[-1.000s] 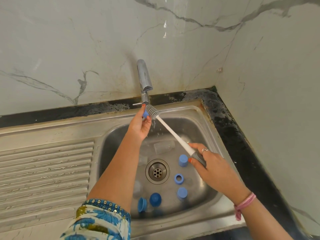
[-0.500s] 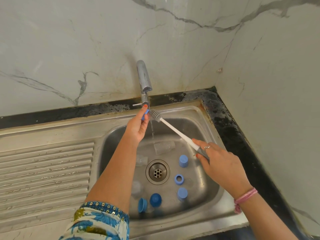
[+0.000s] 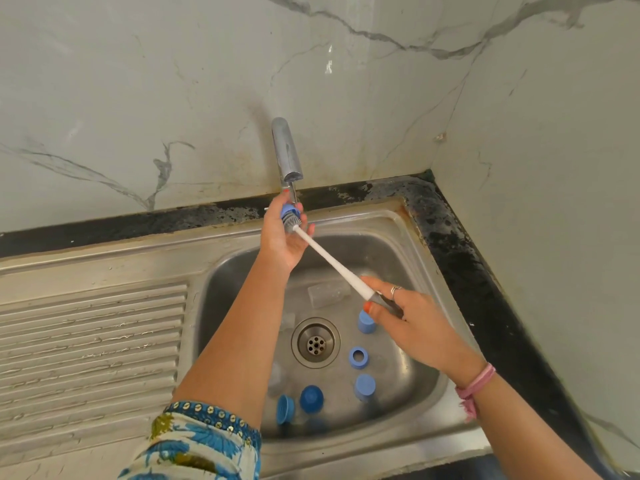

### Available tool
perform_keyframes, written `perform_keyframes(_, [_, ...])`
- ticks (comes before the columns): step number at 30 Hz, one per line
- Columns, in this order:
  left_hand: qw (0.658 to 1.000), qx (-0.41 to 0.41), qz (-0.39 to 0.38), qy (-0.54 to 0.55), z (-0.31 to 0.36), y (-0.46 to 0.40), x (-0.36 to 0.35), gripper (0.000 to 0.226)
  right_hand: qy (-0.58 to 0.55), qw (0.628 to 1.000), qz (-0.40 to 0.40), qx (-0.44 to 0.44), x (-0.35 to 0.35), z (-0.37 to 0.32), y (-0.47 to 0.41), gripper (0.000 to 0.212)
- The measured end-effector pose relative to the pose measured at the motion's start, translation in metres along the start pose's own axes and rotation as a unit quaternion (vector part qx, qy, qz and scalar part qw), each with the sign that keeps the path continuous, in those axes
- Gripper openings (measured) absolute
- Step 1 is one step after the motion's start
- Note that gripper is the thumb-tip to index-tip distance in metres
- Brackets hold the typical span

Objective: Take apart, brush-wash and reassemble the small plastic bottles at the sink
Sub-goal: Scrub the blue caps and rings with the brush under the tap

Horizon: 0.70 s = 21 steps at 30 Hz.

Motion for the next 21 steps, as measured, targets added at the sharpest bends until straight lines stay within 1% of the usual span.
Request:
perform_keyframes(1, [0.999,-0.012,-0.013,0.031,0.002,0.000,-0.006,0.014,-0.097,0.994,-0.043,-0.040,-0.004,0.004,0.000,0.035])
perform_keyframes(2, [0.998,-0.019,-0.029,0.058,0.003,-0.001,-0.011,0.014,-0.176,0.977,-0.082,-0.082,-0.010,0.008,0.000,0.033])
perform_keyframes(3, [0.997,-0.019,-0.042,0.061,0.003,-0.002,-0.014,0.015,-0.219,0.964,-0.104,-0.109,-0.014,0.011,0.001,0.031])
perform_keyframes(4, [0.999,-0.017,-0.041,0.029,0.003,-0.004,-0.014,0.018,-0.230,0.960,-0.107,-0.120,-0.016,0.012,0.001,0.030])
perform_keyframes(5, [0.998,-0.014,-0.036,-0.039,0.002,-0.006,-0.010,0.023,-0.207,0.967,-0.090,-0.116,-0.014,0.014,-0.001,0.029])
perform_keyframes(7, [0.978,-0.028,-0.038,-0.203,0.006,-0.010,-0.001,0.031,-0.076,0.994,-0.019,-0.075,-0.004,0.015,-0.005,0.030])
perform_keyframes(8, [0.970,-0.036,-0.045,-0.238,0.009,-0.011,0.001,0.031,-0.011,0.998,0.011,-0.055,0.000,0.014,-0.006,0.034])
perform_keyframes(9, [0.971,-0.033,-0.044,-0.234,0.009,-0.012,0.004,0.027,0.031,0.998,0.030,-0.047,0.003,0.016,-0.006,0.039])
perform_keyframes(11, [0.983,-0.010,-0.036,-0.179,0.009,-0.010,0.009,0.013,0.075,0.995,0.044,-0.039,0.004,0.017,-0.006,0.044])
perform_keyframes(12, [0.989,-0.001,-0.032,-0.147,0.010,-0.008,0.009,0.011,0.088,0.995,0.045,-0.034,0.004,0.015,-0.005,0.045])
perform_keyframes(15, [0.998,0.020,-0.008,-0.053,0.006,-0.003,0.004,0.018,0.098,0.994,0.029,-0.025,-0.002,0.009,-0.006,0.044])
perform_keyframes(16, [0.999,0.024,-0.003,-0.034,0.004,-0.001,0.001,0.019,0.060,0.998,0.013,-0.033,-0.005,0.008,-0.005,0.041])
perform_keyframes(17, [1.000,0.015,-0.006,-0.020,0.002,0.000,-0.002,0.020,-0.010,0.999,-0.016,-0.049,-0.008,0.009,-0.005,0.038])
perform_keyframes(18, [1.000,0.003,-0.013,0.001,0.001,0.000,-0.004,0.019,-0.100,0.991,-0.058,-0.072,-0.012,0.011,-0.002,0.036])
perform_keyframes(19, [1.000,-0.010,-0.021,0.007,0.001,0.000,-0.004,0.015,-0.182,0.974,-0.098,-0.097,-0.016,0.012,0.001,0.034])
perform_keyframes(20, [0.999,-0.019,-0.030,0.003,0.002,-0.001,-0.005,0.012,-0.234,0.958,-0.124,-0.111,-0.019,0.012,0.004,0.033])
perform_keyframes(21, [0.999,-0.027,-0.029,-0.031,0.005,-0.001,-0.004,0.014,-0.251,0.952,-0.132,-0.116,-0.020,0.013,0.005,0.032])
Point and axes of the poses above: each hand's wrist, its own y-axis away from the middle knuckle, its own x-axis out of the back of the hand, z = x × y, the point moved 9 cm from there along -y, towards the middle knuckle, and after that the axes turned 14 degrees about -x, right-handed, at the moved point
